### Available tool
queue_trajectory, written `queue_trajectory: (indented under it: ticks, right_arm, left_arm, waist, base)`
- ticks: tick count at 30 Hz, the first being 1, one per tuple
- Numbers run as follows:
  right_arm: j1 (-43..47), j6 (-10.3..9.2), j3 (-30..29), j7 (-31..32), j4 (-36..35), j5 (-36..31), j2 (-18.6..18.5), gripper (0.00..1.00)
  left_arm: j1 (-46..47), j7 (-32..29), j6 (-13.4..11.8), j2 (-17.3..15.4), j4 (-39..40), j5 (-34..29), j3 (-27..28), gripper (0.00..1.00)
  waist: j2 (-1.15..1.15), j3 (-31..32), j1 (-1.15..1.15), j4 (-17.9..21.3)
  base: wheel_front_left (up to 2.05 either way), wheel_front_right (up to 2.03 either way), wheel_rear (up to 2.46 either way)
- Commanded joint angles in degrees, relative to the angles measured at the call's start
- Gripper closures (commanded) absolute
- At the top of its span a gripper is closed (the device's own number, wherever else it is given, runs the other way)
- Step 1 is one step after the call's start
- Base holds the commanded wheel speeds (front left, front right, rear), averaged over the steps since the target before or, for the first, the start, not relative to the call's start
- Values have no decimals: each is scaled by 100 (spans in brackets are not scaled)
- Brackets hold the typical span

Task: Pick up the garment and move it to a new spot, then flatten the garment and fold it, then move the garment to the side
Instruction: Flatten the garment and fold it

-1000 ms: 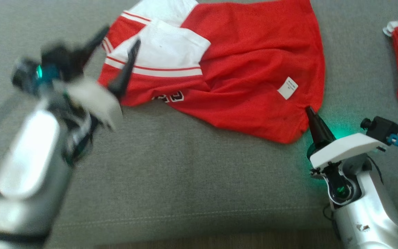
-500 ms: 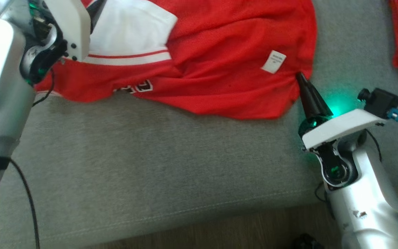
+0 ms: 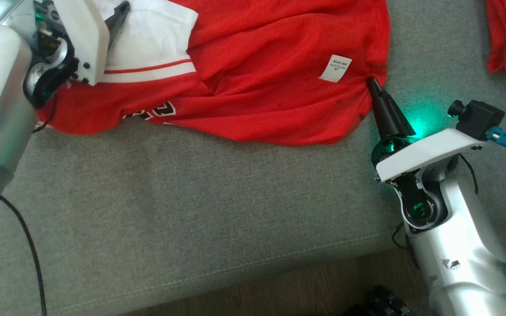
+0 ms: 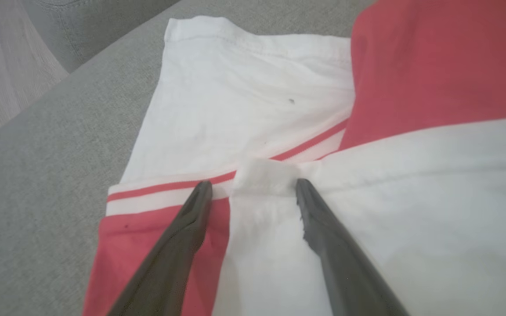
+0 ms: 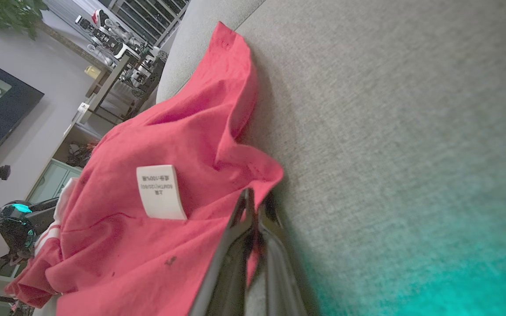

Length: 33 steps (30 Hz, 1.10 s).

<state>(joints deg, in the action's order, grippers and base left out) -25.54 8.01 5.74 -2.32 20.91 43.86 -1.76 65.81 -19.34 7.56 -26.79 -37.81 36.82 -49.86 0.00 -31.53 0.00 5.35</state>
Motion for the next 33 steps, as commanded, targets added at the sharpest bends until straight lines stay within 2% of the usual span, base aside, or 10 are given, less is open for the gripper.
queue_trajectory:
  ticks: [1,2,4,5,6,7,13,19,24,33]
  right_arm:
    - [185,-53,-46,43,567,49,-112,100]
    - [182,-53,-40,36,578,46,-112,100]
    - [176,-53,-33,24,584,40,-112,100]
    - [175,-53,-36,20,590,30,-112,100]
    - [175,-53,-39,17,596,19,-112,100]
    - [175,-53,-41,18,601,8,-112,100]
    - [157,-53,-36,33,580,-25,-112,100]
    - [85,-53,-117,-57,392,-170,-119,100]
    - [-237,-53,-306,-26,-108,-374,-271,100]
    - [-1241,-53,-627,866,-1229,-587,-657,100]
  left_arm:
    - [248,35,-8,-299,22,24,124,0]
    - [259,61,-8,-299,-12,58,76,1]
    - [289,103,-8,-290,-58,121,-24,44]
    - [305,128,-8,-285,-70,152,-75,62]
    - [321,151,-8,-283,-82,180,-130,86]
    - [335,172,-8,-284,-89,210,-190,100]
    - [436,415,-8,-360,-118,343,-529,100]
    - [613,1067,-8,-461,-53,329,-662,100]
    - [894,1777,-8,-614,81,359,-551,100]
    - [1229,2312,-51,-1223,409,333,-290,100]
  waist:
    - [0,17,0,-3]
    - [0,28,0,-7]
    - [0,46,0,-23]
    - [0,54,0,-31]
    - [0,63,0,-39]
    - [0,73,0,-45]
    - [0,154,0,-61]
    - [0,360,0,-90]
    - [0,724,0,-124]
    - [0,1613,0,-209]
  base:
    - [0,0,0]
    - [0,0,0]
    - [0,0,0]
    - [0,0,0]
    - [0,0,0]
    - [0,0,0]
    - [0,0,0]
    - [0,0,0]
    - [0,0,0]
    - [0,0,0]
